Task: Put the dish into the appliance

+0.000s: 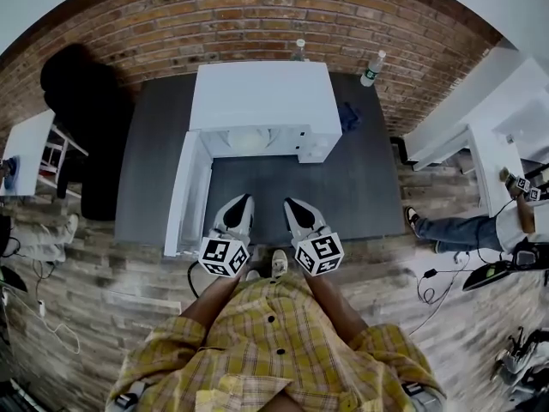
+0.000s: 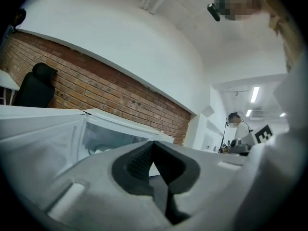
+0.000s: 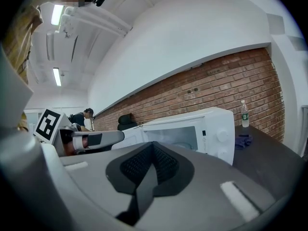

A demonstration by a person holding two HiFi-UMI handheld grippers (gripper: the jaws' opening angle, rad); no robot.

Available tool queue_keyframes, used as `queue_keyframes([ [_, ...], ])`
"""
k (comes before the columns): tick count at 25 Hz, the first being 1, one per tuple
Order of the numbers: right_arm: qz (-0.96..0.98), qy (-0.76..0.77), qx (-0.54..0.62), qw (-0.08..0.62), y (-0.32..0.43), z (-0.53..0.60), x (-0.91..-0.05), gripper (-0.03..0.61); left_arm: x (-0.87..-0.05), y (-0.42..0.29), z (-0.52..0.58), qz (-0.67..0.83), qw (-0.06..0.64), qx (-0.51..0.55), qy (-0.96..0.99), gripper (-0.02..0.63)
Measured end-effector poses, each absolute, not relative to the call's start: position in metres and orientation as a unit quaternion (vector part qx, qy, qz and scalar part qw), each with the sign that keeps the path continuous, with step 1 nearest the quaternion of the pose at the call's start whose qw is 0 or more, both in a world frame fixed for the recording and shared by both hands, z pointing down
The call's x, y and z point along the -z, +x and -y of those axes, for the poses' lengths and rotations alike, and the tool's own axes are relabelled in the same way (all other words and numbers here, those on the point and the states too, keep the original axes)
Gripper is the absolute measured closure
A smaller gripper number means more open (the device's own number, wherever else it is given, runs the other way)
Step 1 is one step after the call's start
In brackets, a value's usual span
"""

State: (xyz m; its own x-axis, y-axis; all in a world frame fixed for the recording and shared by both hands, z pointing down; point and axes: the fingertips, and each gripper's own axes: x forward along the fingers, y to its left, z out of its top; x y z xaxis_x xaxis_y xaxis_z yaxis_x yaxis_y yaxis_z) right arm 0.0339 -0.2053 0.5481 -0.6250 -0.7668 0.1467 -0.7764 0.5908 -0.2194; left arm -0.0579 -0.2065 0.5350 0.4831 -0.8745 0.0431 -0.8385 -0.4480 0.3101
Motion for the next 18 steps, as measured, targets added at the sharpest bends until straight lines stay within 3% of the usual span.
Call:
queue_keyframes([
  [18,0.890,0.439,-0.126,0.017,0.0334,0.2110,-0.5470,0.574,-0.5423,-0.0536,0.2084,0.503,0.110,0.028,0.857,0.615],
])
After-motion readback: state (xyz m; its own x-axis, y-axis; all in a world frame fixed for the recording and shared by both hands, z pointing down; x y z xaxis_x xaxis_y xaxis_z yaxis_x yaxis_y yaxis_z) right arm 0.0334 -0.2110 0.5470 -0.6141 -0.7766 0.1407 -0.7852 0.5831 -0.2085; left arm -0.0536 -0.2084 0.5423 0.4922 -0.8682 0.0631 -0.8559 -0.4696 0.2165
